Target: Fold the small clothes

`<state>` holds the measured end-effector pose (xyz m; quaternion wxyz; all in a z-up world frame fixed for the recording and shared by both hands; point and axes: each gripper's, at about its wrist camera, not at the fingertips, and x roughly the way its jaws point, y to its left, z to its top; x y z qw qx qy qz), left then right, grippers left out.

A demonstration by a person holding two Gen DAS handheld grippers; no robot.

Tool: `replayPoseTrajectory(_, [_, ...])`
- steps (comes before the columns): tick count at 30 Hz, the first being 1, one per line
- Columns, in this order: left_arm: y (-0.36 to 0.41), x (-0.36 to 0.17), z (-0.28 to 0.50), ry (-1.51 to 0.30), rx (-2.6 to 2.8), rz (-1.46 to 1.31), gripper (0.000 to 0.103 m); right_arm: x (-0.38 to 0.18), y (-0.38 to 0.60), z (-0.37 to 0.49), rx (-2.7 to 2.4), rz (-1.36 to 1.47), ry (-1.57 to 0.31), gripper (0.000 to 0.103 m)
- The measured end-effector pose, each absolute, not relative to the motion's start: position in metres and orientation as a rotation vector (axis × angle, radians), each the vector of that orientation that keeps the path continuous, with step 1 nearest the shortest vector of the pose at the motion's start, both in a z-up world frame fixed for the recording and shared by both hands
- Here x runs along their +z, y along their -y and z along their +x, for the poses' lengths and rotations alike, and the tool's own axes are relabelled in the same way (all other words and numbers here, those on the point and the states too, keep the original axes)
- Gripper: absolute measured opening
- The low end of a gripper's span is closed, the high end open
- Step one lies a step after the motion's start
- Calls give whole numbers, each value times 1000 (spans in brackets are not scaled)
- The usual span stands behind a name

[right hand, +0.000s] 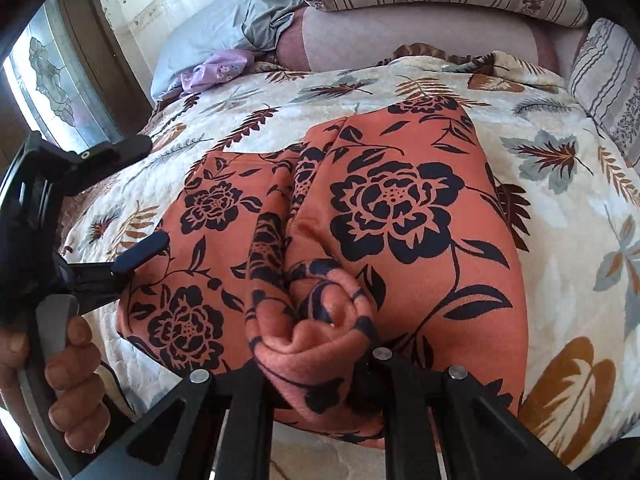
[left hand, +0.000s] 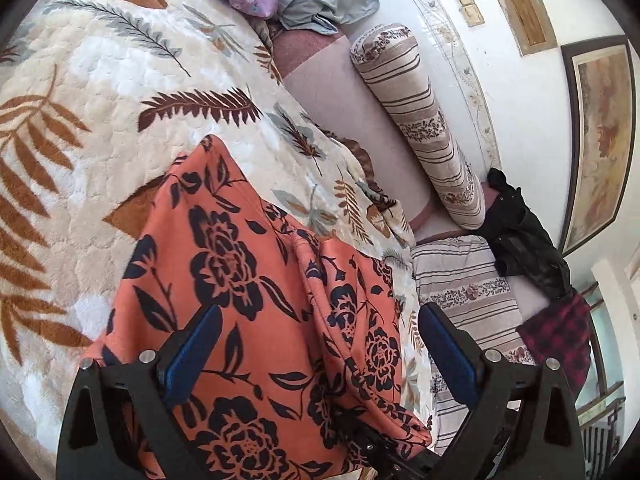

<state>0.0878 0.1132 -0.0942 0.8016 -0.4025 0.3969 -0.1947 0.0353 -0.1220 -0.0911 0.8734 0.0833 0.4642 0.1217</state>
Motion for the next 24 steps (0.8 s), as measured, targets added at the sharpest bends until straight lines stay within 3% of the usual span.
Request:
replayPoseTrajectory(8, [-49,-106,157,-1127,-471,-785,98,-69,105,32,288,116,-884,13])
replayPoseTrajectory(9, [-38,-111,166,-1174,-480,-758,93,-69,106,30,290,112,-878,13])
replayPoseTrajectory(10, [-30,-117,170,-1214,-476,-736,87,-69,106,28,292,111,-874,13])
replayPoseTrajectory(12, [-21,-118,173,-1223,-484,-708,59,-70,108,25,298,109,-871,13])
replayPoseTrajectory(13, [-18,-117,174,-1212,-502,-706,40,-71,108,24,300,105,-870,13])
replayPoseTrajectory(15, [-13,-114,176,-1213,-531,-691,18,-69,106,21,301,81,-860,13])
replayPoseTrajectory(24, [-56,-30,174,-948,-682,-420,17,-22,59,22,401,44,-758,13])
